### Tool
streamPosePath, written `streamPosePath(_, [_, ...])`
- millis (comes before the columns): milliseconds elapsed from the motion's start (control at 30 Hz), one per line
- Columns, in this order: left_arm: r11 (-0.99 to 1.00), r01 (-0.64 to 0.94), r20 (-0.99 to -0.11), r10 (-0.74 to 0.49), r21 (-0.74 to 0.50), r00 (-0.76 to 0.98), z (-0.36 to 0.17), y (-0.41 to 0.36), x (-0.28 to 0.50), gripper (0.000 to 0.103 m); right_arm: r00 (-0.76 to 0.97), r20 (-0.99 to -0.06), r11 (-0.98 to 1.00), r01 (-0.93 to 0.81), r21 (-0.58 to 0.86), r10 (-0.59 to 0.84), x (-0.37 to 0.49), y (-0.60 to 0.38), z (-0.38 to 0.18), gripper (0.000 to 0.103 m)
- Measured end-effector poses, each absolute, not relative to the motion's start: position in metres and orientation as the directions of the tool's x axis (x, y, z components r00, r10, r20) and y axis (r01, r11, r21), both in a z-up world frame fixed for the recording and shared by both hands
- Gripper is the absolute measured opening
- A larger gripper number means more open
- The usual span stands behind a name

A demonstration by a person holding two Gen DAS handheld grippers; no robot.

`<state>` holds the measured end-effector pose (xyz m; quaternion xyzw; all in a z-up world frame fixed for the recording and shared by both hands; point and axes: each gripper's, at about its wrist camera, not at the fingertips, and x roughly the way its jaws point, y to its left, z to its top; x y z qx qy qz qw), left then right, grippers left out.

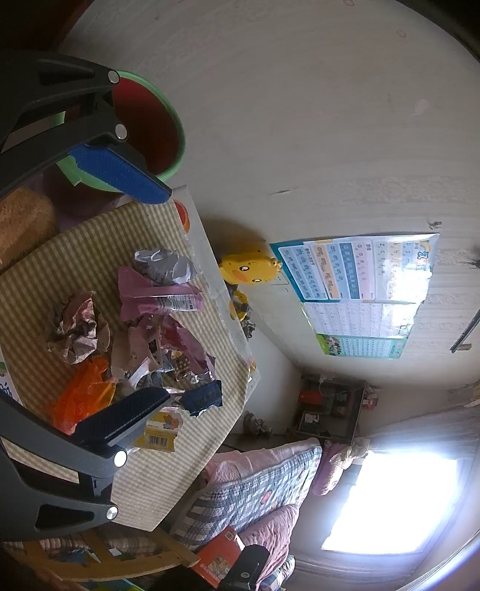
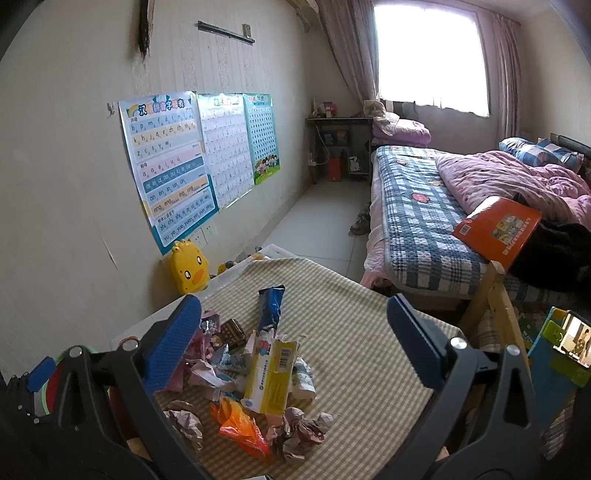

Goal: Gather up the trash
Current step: 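Grasp the crumpled paper ball with the left gripper while the right gripper approaches the orange bag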

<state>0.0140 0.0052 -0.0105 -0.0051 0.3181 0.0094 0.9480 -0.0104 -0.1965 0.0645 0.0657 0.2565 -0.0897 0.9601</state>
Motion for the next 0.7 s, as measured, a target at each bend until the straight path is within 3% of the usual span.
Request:
streamPosePath(533, [0.999,-0.033,-0.644,0.033,0.012,0.765,-0.033,0.018,0.019,0.095,0.802,-0.576,0.972,0.23,0.053,-0.158,-0.001,-0.211,0.042,0.099])
streamPosePath(700, [0.998,0.059,-0.746,-0.056,-0.023,0.663,-0.069,0.011,0.031,0.095,0.745,-0.647,0.974,0.226,0.021,-0.159,-0.002,-0.222,0.011,0.099])
